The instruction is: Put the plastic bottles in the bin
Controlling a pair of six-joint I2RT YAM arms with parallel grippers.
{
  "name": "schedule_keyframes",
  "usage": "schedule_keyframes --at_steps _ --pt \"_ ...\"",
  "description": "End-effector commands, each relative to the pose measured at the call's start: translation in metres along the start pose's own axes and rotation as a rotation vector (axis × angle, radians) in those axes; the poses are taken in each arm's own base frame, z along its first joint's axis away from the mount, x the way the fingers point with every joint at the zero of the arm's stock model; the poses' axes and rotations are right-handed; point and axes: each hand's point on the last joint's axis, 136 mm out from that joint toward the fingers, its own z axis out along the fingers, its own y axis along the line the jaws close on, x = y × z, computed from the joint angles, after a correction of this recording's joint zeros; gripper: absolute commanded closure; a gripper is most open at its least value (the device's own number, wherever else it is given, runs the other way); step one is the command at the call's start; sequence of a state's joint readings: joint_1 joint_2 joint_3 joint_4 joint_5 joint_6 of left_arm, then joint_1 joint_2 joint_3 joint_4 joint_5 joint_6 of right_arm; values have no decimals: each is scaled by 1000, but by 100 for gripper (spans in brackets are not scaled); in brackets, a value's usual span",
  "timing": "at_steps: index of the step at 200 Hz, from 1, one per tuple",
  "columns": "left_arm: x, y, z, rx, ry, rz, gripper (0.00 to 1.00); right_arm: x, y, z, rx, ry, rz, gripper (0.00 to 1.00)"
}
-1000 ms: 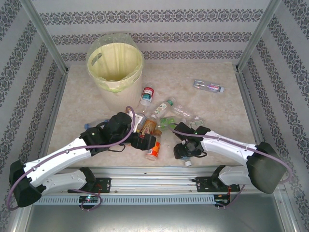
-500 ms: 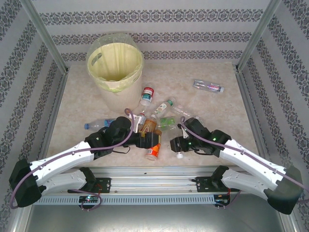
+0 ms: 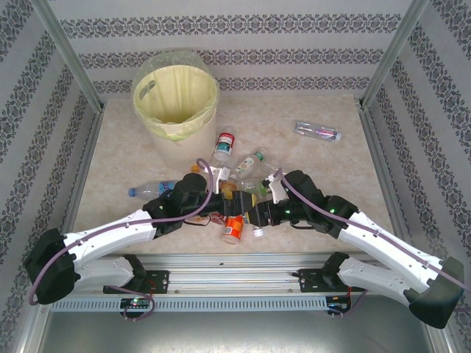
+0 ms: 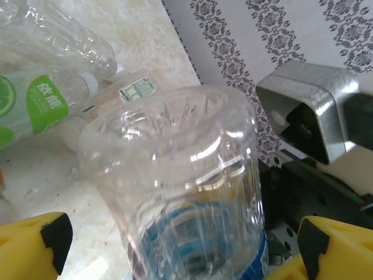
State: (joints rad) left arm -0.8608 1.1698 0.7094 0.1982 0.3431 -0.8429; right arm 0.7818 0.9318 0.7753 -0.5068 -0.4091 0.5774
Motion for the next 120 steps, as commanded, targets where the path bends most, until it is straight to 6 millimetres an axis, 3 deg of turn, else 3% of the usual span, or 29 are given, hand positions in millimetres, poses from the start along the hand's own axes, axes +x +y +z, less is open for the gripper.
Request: schedule_keyframes --at_steps 1,42,80,102,120 --pt "-26 -20 3 86 -81 0 0 -12 28 -9 -106 -39 -37 49" --pt "-29 -23 10 127 -63 -30 7 -12 32 -12 -134 -55 -41 50" --pt "-34 -26 6 160 -72 -44 25 -9 28 -13 -123 -60 -35 50" --pt "-35 -29 4 166 -72 -40 34 -10 28 -14 -121 -71 -34 47" --pt "-40 -30 0 158 -78 -34 37 -13 30 -18 -125 -89 -37 38"
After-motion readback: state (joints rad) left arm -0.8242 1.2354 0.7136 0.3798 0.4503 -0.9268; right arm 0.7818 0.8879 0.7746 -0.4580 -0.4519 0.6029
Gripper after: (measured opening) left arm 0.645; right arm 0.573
